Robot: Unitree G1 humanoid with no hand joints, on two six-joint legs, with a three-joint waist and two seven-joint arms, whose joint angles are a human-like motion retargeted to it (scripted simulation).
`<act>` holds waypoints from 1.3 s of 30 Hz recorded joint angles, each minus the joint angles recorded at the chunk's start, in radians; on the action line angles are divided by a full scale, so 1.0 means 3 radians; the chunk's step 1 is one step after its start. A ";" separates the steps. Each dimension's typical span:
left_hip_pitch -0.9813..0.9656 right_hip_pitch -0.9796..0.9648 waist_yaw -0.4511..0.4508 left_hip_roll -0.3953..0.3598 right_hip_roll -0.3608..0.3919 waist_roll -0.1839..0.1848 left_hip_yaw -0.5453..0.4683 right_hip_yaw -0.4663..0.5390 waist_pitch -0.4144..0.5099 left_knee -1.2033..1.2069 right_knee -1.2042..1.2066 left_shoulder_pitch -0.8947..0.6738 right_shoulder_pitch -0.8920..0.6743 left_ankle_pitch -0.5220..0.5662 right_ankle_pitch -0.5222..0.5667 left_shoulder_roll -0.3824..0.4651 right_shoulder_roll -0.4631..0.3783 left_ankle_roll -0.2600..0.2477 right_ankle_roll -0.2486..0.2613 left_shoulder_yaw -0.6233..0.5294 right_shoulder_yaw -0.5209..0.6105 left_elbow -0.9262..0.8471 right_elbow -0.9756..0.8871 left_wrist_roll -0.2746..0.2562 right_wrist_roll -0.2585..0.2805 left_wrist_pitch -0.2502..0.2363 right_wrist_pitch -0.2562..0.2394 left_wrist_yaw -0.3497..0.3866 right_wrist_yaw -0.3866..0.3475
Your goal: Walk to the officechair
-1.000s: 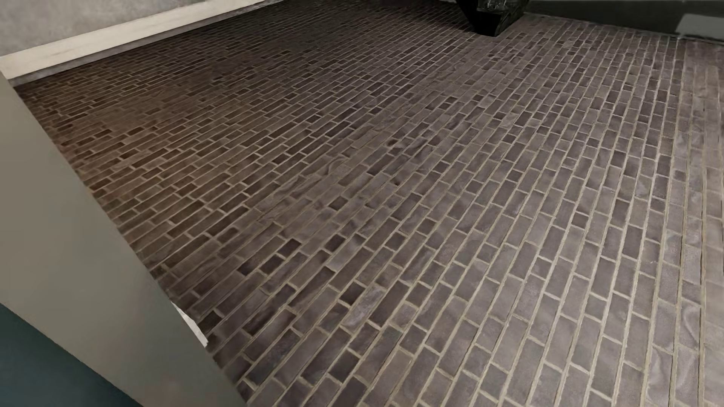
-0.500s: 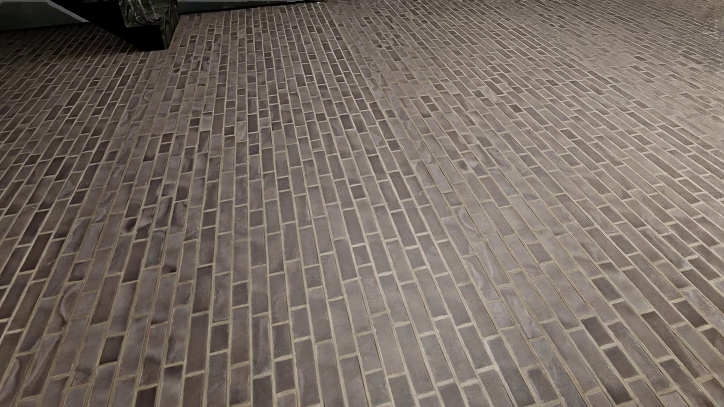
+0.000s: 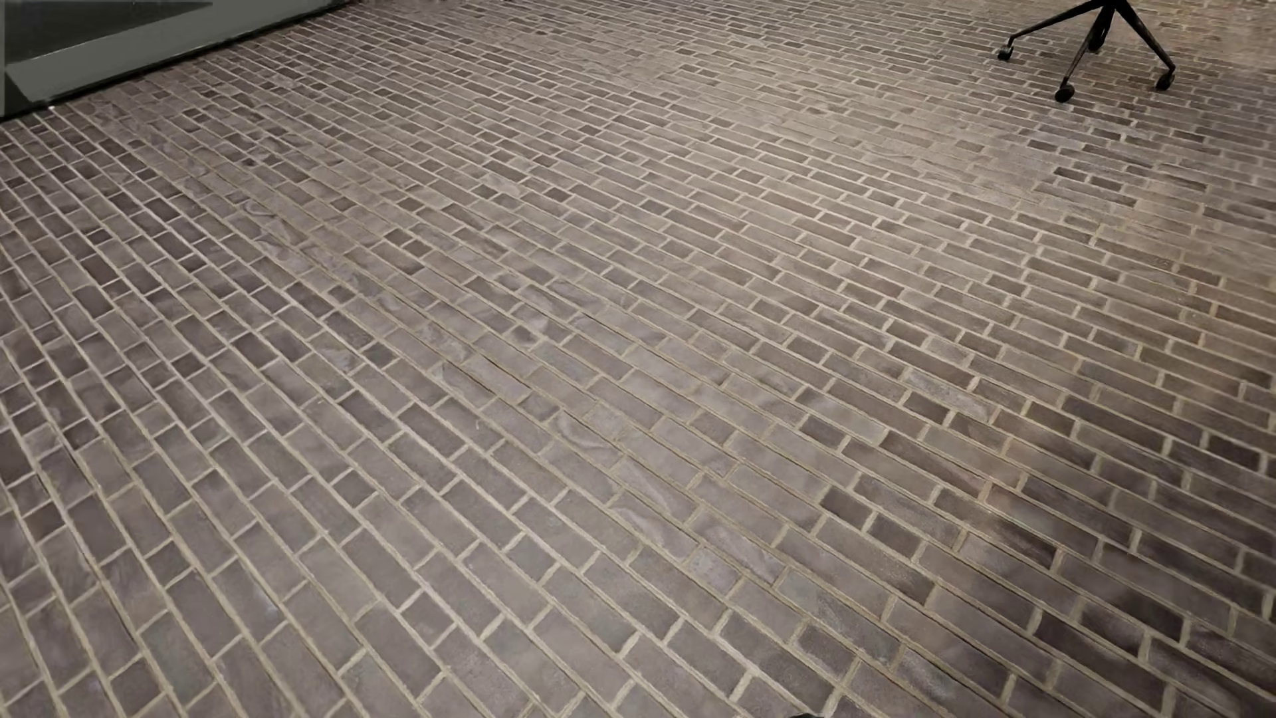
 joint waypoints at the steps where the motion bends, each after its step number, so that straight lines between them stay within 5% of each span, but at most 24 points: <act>1: -0.0020 0.0118 -0.0046 -0.0066 -0.0025 0.0005 0.0000 0.0000 0.0035 -0.0122 -0.0004 -0.0050 0.0040 0.0108 -0.0018 0.0034 0.0013 0.0000 0.0000 0.0085 0.0101 -0.0025 0.0075 0.0000 0.0000 0.0000 0.0000 0.0000 0.0000; 4: -0.0088 0.0408 0.0019 -0.0165 -0.0021 0.0093 0.0000 0.0000 0.0025 -0.0121 0.0000 -0.0114 0.0281 0.0107 0.0002 0.0087 0.0007 0.0000 0.0000 0.0572 0.0751 -0.0197 0.0488 0.0000 0.0000 0.0000 0.0000 0.0000 0.0000; 7: -0.0009 0.0568 0.0157 -0.0173 -0.0180 -0.0119 0.0000 0.0000 -0.0056 0.0178 0.0088 -0.0129 0.0639 -0.0012 0.0468 0.0169 0.0134 0.0000 0.0000 0.0710 0.1634 -0.0182 0.1031 0.0000 0.0000 0.0000 0.0000 0.0000 0.0000; 9: 0.0296 0.0064 0.0199 -0.0102 -0.0274 -0.0253 0.0000 0.0000 -0.0072 0.0194 0.0889 -0.0146 0.0805 -0.0404 0.1105 0.0175 0.0089 0.0000 0.0000 0.0564 0.1918 -0.0107 0.1058 0.0000 0.0000 0.0000 0.0000 0.0000 0.0000; 11: 0.0419 -0.0924 0.0032 -0.0025 -0.0230 -0.0309 0.0000 0.0000 -0.0184 0.0132 0.2131 -0.0203 0.0769 -0.0661 0.1531 0.0120 0.0016 0.0000 0.0000 0.0437 0.1675 -0.0093 0.0970 0.0000 0.0000 0.0000 0.0000 0.0000 0.0000; 14: 0.0880 -0.1864 -0.0353 0.0093 -0.0049 -0.0124 0.0000 0.0000 -0.0233 -0.0104 0.2741 -0.0292 0.0729 -0.0806 0.1078 -0.0004 -0.0028 0.0000 0.0000 0.0416 0.0828 -0.0195 0.0712 0.0000 0.0000 0.0000 0.0000 0.0000 0.0000; 17: 0.1466 -0.1982 -0.0630 0.0042 0.0051 -0.0037 0.0000 0.0000 -0.0067 -0.0260 0.1275 -0.0333 0.0749 -0.0900 0.1602 -0.0013 0.0093 0.0000 0.0000 0.0681 0.0212 -0.0371 0.0352 0.0000 0.0000 0.0000 0.0000 0.0000 0.0000; 19: 0.1804 -0.1843 -0.0716 -0.0029 0.0022 -0.0045 0.0000 0.0000 0.0022 -0.0291 0.0259 -0.0368 0.0768 -0.0953 0.1274 0.0029 0.0148 0.0000 0.0000 0.0778 0.0188 -0.0424 0.0240 0.0000 0.0000 0.0000 0.0000 0.0000 0.0000; 20: 0.1922 -0.1818 -0.0740 -0.0100 -0.0064 -0.0064 0.0000 0.0000 0.0029 -0.0299 0.0099 -0.0363 0.0789 -0.0977 0.0770 0.0042 0.0147 0.0000 0.0000 0.0820 0.0226 -0.0457 0.0222 0.0000 0.0000 0.0000 0.0000 0.0000 0.0000; 21: 0.2026 -0.1894 -0.0723 -0.0125 -0.0090 -0.0048 0.0000 0.0000 0.0020 -0.0288 0.0113 -0.0336 0.0797 -0.0996 0.0674 0.0044 0.0142 0.0000 0.0000 0.0864 0.0299 -0.0493 0.0271 0.0000 0.0000 0.0000 0.0000 0.0000 0.0000; 23: 0.2155 -0.2038 -0.0758 -0.0011 -0.0025 0.0065 0.0000 0.0000 -0.0052 -0.0196 0.0261 -0.0174 0.0781 -0.0900 0.1516 0.0015 0.0139 0.0000 0.0000 0.0977 0.0551 -0.0535 0.0550 0.0000 0.0000 0.0000 0.0000 0.0000 0.0000; 24: 0.2147 -0.2086 -0.0763 0.0103 0.0028 0.0156 0.0000 0.0000 -0.0130 -0.0075 0.0385 -0.0051 0.0799 -0.0693 0.1695 -0.0017 0.0126 0.0000 0.0000 0.0979 0.0714 -0.0521 0.0717 0.0000 0.0000 0.0000 0.0000 0.0000 0.0000; 27: 0.1195 -0.1805 -0.0476 0.0609 0.0223 0.0416 0.0000 0.0000 -0.0360 0.1379 0.0393 0.0098 0.0804 0.0497 0.1266 -0.0080 0.0029 0.0000 0.0000 0.0600 0.1432 -0.0257 0.1079 0.0000 0.0000 0.0000 0.0000 0.0000 0.0000; 30: 0.0363 -0.0988 -0.0080 0.0643 0.0232 0.0300 0.0000 0.0000 -0.0218 0.2451 0.0185 0.0172 0.0454 -0.0403 0.0542 -0.0071 -0.0040 0.0000 0.0000 0.0203 0.1891 -0.0044 0.1122 0.0000 0.0000 0.0000 0.0000 0.0000 0.0000; 33: 0.0068 -0.0109 0.0116 0.0399 0.0010 0.0090 0.0000 0.0000 0.0013 0.1666 0.0114 0.0243 0.0302 -0.0911 -0.0156 -0.0106 -0.0114 0.0000 0.0000 -0.0258 0.0867 0.0166 0.0746 0.0000 0.0000 0.0000 0.0000 0.0000 0.0000; 37: 0.0061 0.0413 0.0188 0.0256 -0.0074 0.0016 0.0000 0.0000 0.0104 -0.0247 0.0081 0.0217 0.0073 0.0018 -0.0204 -0.0153 -0.0151 0.0000 0.0000 -0.0128 -0.0129 0.0001 -0.0011 0.0000 0.0000 0.0000 0.0000 0.0000 0.0000; 39: 0.0028 0.0686 0.0164 0.0232 -0.0148 -0.0028 0.0000 0.0000 0.0128 -0.0138 0.0056 0.0149 0.0091 -0.0094 -0.0089 -0.0110 -0.0145 0.0000 0.0000 0.0024 -0.0190 -0.0096 -0.0231 0.0000 0.0000 0.0000 0.0000 0.0000 0.0000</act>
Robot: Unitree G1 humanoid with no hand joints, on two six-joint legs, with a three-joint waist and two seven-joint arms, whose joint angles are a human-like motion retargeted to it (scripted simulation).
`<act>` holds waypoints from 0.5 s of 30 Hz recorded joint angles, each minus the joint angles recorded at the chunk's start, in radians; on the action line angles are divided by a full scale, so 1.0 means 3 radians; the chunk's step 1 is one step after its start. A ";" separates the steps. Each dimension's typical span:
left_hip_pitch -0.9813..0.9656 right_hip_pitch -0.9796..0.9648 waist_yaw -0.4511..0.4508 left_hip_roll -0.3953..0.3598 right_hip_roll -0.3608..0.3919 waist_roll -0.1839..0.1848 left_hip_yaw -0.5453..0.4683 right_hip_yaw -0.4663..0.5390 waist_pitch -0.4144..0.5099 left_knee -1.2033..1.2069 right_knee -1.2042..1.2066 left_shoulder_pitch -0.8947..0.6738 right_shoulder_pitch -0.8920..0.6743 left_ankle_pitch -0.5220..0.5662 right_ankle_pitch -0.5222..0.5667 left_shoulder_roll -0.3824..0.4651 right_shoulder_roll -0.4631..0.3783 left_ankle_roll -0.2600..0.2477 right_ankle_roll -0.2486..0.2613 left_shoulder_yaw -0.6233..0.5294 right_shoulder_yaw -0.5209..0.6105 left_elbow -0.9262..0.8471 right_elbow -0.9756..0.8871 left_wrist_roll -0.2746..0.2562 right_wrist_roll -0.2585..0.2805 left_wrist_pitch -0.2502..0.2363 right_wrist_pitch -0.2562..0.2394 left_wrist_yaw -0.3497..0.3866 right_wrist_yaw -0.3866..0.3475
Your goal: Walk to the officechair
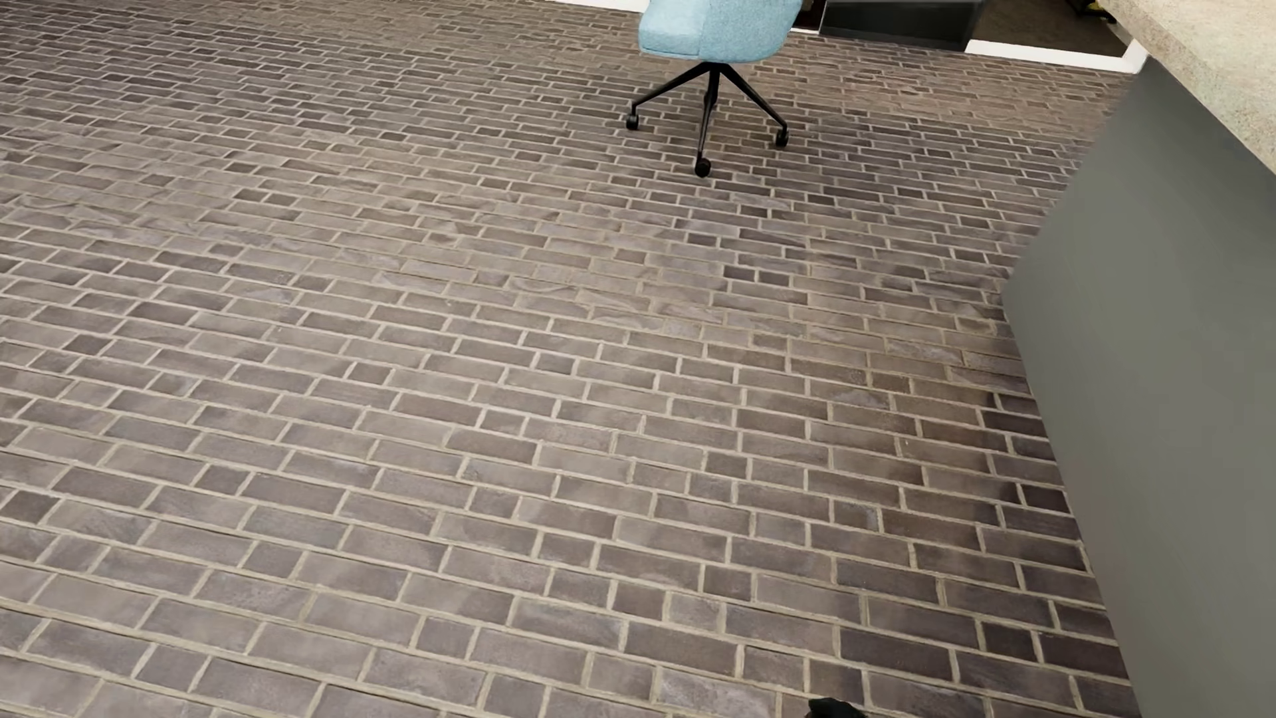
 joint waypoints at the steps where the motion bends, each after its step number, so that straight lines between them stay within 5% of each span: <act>1: -0.0032 0.0090 0.0023 -0.0023 -0.0061 -0.0037 0.0000 0.0000 -0.0030 0.0175 -0.0021 -0.0057 0.0070 0.0104 0.0161 0.0027 0.0027 0.0000 0.0000 0.0078 0.0027 0.0002 -0.0006 0.0000 0.0000 0.0000 0.0000 0.0000 0.0000; 3: 0.0104 0.0038 0.0075 -0.0113 -0.0236 -0.0174 0.0000 0.0000 -0.0090 0.0419 0.0213 -0.0192 0.0222 -0.0067 0.0942 0.0102 0.0166 0.0000 0.0000 0.0238 0.0330 0.0097 0.0332 0.0000 0.0000 0.0000 0.0000 0.0000 0.0000; 5: 0.0326 -0.0848 0.0048 -0.0181 -0.0289 -0.0246 0.0000 0.0000 -0.0188 0.0334 0.1380 -0.0343 0.0215 -0.0350 0.1706 0.0132 0.0261 0.0000 0.0000 0.0518 0.0969 0.0098 0.0773 0.0000 0.0000 0.0000 0.0000 0.0000 0.0000; 8: 0.0789 -0.1985 -0.0449 -0.0234 -0.0173 -0.0176 0.0000 0.0000 -0.0212 0.0006 0.2387 -0.0513 0.0469 -0.0441 0.1709 0.0199 0.0210 0.0000 0.0000 0.0767 0.1334 -0.0191 0.0869 0.0000 0.0000 0.0000 0.0000 0.0000 0.0000; 12: 0.1412 -0.2438 -0.0740 -0.0251 0.0006 -0.0144 0.0000 0.0000 -0.0064 -0.0104 0.0806 -0.0568 0.0756 -0.0636 0.1995 0.0238 0.0227 0.0000 0.0000 0.1356 0.1715 -0.0634 0.1044 0.0000 0.0000 0.0000 0.0000 0.0000 0.0000; 13: 0.1587 -0.2429 -0.0730 -0.0284 0.0021 -0.0152 0.0000 0.0000 -0.0037 -0.0131 0.0392 -0.0548 0.0773 -0.0721 0.1830 0.0244 0.0242 0.0000 0.0000 0.1377 0.1814 -0.0698 0.1078 0.0000 0.0000 0.0000 0.0000 0.0000 0.0000; 15: 0.1868 -0.2450 -0.0740 -0.0331 -0.0017 -0.0134 0.0000 0.0000 -0.0063 -0.0154 0.0101 -0.0453 0.0827 -0.0866 0.0753 0.0221 0.0239 0.0000 0.0000 0.1205 0.1743 -0.0685 0.1044 0.0000 0.0000 0.0000 0.0000 0.0000 0.0000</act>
